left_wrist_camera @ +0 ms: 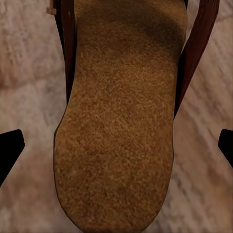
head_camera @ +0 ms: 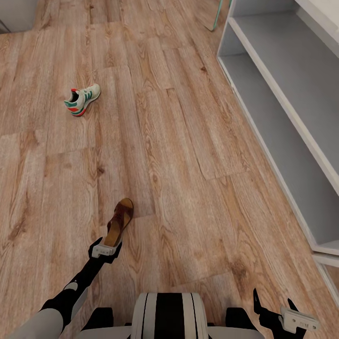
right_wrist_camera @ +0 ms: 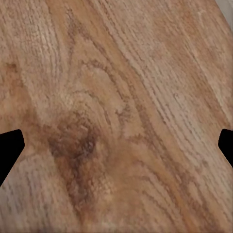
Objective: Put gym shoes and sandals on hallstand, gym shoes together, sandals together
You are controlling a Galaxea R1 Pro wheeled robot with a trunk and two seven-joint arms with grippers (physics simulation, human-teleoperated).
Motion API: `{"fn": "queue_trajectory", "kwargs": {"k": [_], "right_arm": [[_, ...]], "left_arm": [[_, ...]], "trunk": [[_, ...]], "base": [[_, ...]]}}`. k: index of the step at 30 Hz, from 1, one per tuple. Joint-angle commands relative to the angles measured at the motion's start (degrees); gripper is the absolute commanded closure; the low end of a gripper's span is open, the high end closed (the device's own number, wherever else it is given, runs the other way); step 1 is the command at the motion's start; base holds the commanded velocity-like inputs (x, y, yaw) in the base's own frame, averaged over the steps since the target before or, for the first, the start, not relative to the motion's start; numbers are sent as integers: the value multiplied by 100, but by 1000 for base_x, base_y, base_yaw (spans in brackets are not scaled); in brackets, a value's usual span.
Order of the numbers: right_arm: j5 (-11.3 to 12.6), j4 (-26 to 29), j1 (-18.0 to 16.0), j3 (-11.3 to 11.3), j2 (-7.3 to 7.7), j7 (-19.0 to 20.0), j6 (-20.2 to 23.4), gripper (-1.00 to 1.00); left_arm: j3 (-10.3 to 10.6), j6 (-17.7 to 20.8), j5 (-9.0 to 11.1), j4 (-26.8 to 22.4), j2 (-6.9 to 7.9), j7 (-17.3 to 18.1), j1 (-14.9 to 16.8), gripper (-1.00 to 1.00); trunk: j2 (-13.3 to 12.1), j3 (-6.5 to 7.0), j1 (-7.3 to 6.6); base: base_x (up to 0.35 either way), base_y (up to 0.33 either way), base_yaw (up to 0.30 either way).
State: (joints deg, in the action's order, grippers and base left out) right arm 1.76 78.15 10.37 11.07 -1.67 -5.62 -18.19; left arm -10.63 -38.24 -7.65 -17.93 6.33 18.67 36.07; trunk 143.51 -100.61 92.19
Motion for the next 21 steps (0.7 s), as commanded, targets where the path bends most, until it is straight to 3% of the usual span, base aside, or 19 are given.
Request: {"fn": "queue_trajectory", "kwargs": {"k": [1, 21], "right_arm": [[0, 0, 0, 0, 0, 0, 0, -100], [0, 3, 0, 0, 0, -1, 0, -100]], "left_arm": [[0, 0, 0, 0, 0, 1, 1, -100], [0, 0, 0, 0, 0, -3, 13, -100]], "trunk": [[0, 0, 0], [0, -2, 0]], "base": [[0, 0, 0], [0, 0, 0]]}}
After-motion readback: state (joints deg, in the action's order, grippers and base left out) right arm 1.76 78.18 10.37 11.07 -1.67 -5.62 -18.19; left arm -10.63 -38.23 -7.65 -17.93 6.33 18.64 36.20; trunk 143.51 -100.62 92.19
